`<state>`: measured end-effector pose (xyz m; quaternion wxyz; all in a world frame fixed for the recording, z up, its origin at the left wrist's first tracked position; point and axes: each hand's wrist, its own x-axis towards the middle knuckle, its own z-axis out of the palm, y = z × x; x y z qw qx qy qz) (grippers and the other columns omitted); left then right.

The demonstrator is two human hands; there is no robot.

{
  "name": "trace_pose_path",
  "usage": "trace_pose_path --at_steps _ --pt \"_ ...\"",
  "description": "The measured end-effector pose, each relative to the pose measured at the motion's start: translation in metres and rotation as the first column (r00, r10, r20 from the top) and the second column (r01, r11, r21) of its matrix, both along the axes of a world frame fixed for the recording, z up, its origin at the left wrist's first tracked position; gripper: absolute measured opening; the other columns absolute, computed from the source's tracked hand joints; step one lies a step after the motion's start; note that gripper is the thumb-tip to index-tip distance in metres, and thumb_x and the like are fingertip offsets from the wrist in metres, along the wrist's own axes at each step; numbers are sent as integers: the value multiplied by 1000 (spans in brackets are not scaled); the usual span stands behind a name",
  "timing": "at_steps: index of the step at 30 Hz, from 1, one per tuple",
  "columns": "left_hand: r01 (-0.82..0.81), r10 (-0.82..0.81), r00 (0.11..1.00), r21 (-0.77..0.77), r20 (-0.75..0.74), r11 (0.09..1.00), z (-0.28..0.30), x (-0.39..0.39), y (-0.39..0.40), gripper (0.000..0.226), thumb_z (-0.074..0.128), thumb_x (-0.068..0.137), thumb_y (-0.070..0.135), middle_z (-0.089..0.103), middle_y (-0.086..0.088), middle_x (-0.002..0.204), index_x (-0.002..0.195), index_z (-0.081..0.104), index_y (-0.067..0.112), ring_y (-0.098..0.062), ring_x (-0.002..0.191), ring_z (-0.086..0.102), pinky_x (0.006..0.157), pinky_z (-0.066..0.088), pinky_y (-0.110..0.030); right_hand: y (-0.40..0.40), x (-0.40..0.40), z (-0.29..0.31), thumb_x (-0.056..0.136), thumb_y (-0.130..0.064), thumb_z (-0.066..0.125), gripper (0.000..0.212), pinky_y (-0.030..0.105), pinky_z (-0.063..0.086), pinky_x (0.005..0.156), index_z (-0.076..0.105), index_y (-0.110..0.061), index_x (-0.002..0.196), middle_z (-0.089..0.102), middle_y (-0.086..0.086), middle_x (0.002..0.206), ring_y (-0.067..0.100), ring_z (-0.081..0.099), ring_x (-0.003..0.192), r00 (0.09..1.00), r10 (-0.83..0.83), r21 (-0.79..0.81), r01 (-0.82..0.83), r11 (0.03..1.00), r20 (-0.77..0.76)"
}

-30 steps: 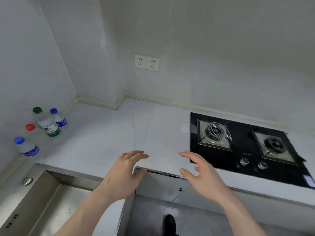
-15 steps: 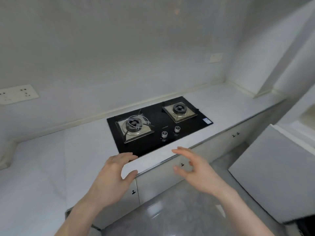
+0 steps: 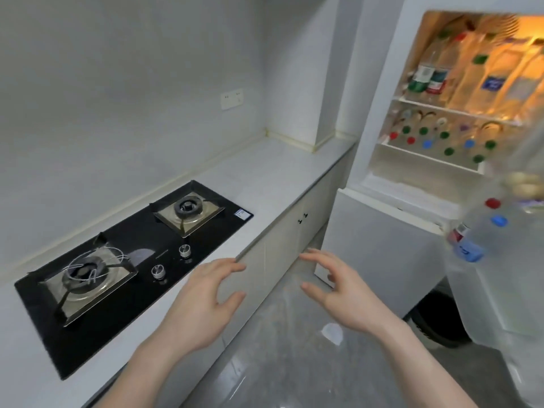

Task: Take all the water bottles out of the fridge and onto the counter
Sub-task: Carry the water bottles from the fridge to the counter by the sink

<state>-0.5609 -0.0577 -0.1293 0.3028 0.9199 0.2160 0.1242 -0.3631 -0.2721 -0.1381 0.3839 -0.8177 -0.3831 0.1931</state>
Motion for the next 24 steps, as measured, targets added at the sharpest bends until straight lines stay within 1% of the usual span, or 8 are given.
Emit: trace_pose_path --at_steps 2,6,8,10,12,17,20,24 --pt "58 -58 998 6 1 998 -1 37 -13 40 68 94 39 44 36 139 132 57 45 8 133 34 110 28 -16 -20 25 2 96 -44 70 47 35 36 122 55 -50 139 42 -27 156 -6 40 142 999 -44 15 44 999 7" --pt "207 -207 978 9 11 978 0 120 -46 40 70 94 36 45 32 137 132 58 43 9 128 34 111 23 -13 -73 76 2 95 -42 71 46 37 38 121 56 -51 138 44 -27 153 -5 42 141 980 -198 29 197 980 30" --pt "270 -271 963 20 1 963 3 150 -57 40 69 95 37 44 31 138 133 58 42 11 128 33 108 17 -5 -94 93 1 96 -42 71 47 36 38 121 55 -52 139 44 -30 152 -6 41 141 963 -265 30 264 964 37" --pt "348 -348 937 25 -22 937 4 186 -66 40 68 96 38 43 32 139 134 57 43 10 129 33 103 12 3 -116 109 0 96 -40 71 47 34 39 120 55 -52 139 43 -33 151 -8 42 139 935 -353 42 352 935 26" --pt "407 -406 913 30 -36 913 6 213 -69 40 67 96 38 43 33 140 134 56 43 8 131 34 101 12 4 -129 118 0 96 -38 71 47 28 41 116 55 -54 137 43 -37 148 -14 42 136 909 -416 62 415 908 16" --pt "547 -545 837 35 -48 837 5 284 -74 40 64 96 43 40 35 143 135 54 45 10 136 31 105 17 -2 -149 144 -3 94 -33 74 47 15 40 104 57 -56 132 42 -42 143 -24 42 128 827 -562 102 561 822 -15" --pt "616 -616 787 22 -31 787 3 327 -73 40 66 96 40 41 33 141 135 57 43 9 135 31 103 15 1 -152 164 -7 93 -31 76 47 18 41 106 59 -56 129 46 -38 145 -18 45 130 763 -646 132 644 754 -29" --pt "694 -693 720 48 -41 719 4 382 -67 41 66 96 41 42 31 143 135 57 41 5 136 33 104 16 -2 -149 187 -10 92 -35 76 48 27 45 109 58 -59 129 48 -35 147 -10 48 133 676 -735 142 734 664 -51"
